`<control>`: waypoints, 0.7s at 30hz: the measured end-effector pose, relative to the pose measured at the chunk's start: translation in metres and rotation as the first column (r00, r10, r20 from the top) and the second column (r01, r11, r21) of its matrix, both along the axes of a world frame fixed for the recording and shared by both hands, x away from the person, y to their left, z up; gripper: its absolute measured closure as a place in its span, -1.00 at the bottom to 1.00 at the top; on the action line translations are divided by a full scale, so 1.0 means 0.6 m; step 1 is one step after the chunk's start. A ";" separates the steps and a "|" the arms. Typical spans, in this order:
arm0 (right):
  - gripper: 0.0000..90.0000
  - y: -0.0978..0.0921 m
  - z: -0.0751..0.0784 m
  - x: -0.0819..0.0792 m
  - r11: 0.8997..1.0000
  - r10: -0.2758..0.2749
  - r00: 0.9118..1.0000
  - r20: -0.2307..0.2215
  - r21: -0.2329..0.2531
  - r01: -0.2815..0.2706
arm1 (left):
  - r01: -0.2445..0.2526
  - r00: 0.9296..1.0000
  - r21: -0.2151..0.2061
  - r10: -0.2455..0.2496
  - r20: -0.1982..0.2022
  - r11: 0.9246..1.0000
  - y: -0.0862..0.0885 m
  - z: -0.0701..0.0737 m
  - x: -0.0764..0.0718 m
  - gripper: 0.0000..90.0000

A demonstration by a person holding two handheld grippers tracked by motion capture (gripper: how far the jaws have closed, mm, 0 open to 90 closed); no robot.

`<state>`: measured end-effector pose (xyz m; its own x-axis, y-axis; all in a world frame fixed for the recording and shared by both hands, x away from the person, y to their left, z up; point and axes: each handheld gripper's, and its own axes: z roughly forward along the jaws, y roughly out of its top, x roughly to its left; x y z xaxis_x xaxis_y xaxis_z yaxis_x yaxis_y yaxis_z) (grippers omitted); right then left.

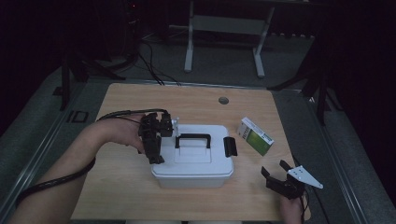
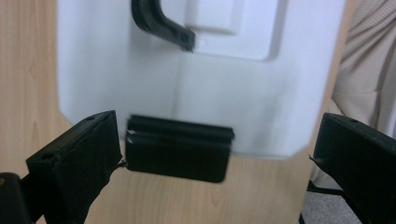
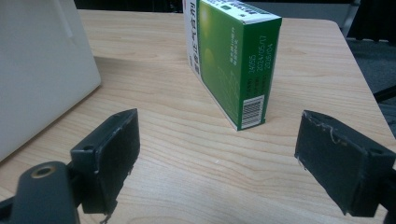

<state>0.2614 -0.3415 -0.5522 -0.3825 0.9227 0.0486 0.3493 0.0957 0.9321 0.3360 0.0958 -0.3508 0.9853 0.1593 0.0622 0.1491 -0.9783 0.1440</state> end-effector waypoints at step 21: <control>-0.70 -0.002 0.000 -0.001 1.000 0.003 1.000 0.000 0.014 -0.003 | 0.060 0.998 0.015 -0.060 0.028 0.998 -0.086 0.007 0.036 -0.94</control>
